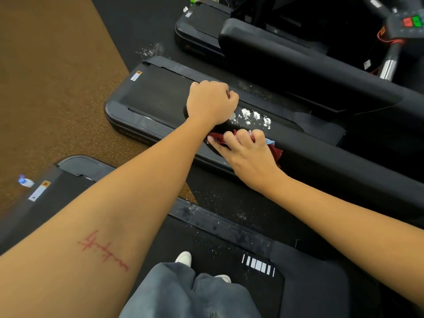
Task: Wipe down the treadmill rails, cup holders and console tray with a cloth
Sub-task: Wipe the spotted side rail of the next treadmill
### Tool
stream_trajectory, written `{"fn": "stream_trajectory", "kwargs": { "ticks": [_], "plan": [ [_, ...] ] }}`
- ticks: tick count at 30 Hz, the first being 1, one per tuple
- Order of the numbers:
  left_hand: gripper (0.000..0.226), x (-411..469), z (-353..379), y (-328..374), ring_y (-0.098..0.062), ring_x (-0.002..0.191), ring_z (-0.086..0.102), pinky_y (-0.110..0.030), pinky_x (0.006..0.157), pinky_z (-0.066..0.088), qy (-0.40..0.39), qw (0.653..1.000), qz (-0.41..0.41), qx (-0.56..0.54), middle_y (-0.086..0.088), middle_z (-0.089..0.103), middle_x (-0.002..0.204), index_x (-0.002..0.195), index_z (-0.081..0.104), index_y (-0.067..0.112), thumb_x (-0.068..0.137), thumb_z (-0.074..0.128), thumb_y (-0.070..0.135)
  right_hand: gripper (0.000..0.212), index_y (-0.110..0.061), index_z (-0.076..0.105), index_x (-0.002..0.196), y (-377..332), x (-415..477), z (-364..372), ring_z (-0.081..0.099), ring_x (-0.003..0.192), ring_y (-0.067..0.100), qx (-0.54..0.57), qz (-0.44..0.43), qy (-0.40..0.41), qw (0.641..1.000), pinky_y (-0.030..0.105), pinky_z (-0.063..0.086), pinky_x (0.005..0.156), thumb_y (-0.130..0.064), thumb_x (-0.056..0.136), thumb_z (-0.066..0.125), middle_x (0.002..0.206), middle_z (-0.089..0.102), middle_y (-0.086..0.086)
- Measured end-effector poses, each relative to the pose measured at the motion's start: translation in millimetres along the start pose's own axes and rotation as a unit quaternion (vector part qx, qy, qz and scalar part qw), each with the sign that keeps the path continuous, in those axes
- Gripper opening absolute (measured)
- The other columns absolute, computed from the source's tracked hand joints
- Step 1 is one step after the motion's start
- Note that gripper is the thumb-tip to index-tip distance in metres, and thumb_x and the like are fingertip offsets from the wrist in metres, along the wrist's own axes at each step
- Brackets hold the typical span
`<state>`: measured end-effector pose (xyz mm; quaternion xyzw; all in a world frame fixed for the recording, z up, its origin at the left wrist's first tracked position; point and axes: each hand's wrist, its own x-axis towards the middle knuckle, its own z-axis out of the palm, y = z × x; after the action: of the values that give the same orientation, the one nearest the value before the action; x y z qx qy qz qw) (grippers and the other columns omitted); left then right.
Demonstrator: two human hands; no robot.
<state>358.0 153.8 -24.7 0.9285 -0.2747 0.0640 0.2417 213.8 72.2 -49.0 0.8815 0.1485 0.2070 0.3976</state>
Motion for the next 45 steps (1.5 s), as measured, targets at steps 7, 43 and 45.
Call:
{"fn": "stream_trajectory", "kwargs": {
  "ticks": [7, 43, 45],
  "plan": [
    [0.034, 0.7, -1.7, -4.1, -0.020, 0.062, 0.042, -0.035, 0.079, 0.035, 0.006, 1.000, 0.005, -0.014, 0.003, 0.040, 0.055, 0.066, 0.048, 0.014, 0.091, 0.035, 0.032, 0.060, -0.024, 0.044, 0.139, 12.0, -39.7, 4.8, 0.034, 0.082, 0.021, 0.010, -0.059, -0.048, 0.997, 0.035, 0.024, 0.069, -0.013, 0.083, 0.028, 0.100, 0.044, 0.001],
    [0.029, -3.4, -17.6, -3.7, -0.019, 0.076, 0.057, -0.030, 0.079, 0.041, -0.041, 0.988, -0.040, -0.147, -0.001, 0.061, 0.075, 0.078, 0.060, 0.011, 0.091, 0.046, 0.033, 0.061, -0.027, 0.054, 0.131, -31.5, -103.7, -48.3, 0.052, 0.081, 0.023, 0.329, 0.285, -0.197, 0.878, 0.039, 0.044, 0.067, -0.024, 0.074, 0.077, 0.096, 0.054, 0.006],
    [0.026, -0.8, -24.9, -5.9, -0.012, 0.080, 0.057, -0.023, 0.072, 0.039, -0.055, 0.971, -0.072, -0.223, 0.003, 0.063, 0.080, 0.083, 0.063, 0.012, 0.090, 0.048, 0.032, 0.057, -0.032, 0.040, 0.140, -21.7, -94.1, -61.0, 0.044, 0.089, 0.016, 0.449, 0.344, -0.155, 0.810, 0.035, 0.042, 0.077, -0.026, 0.088, 0.063, 0.102, 0.047, 0.001]
  ]
}}
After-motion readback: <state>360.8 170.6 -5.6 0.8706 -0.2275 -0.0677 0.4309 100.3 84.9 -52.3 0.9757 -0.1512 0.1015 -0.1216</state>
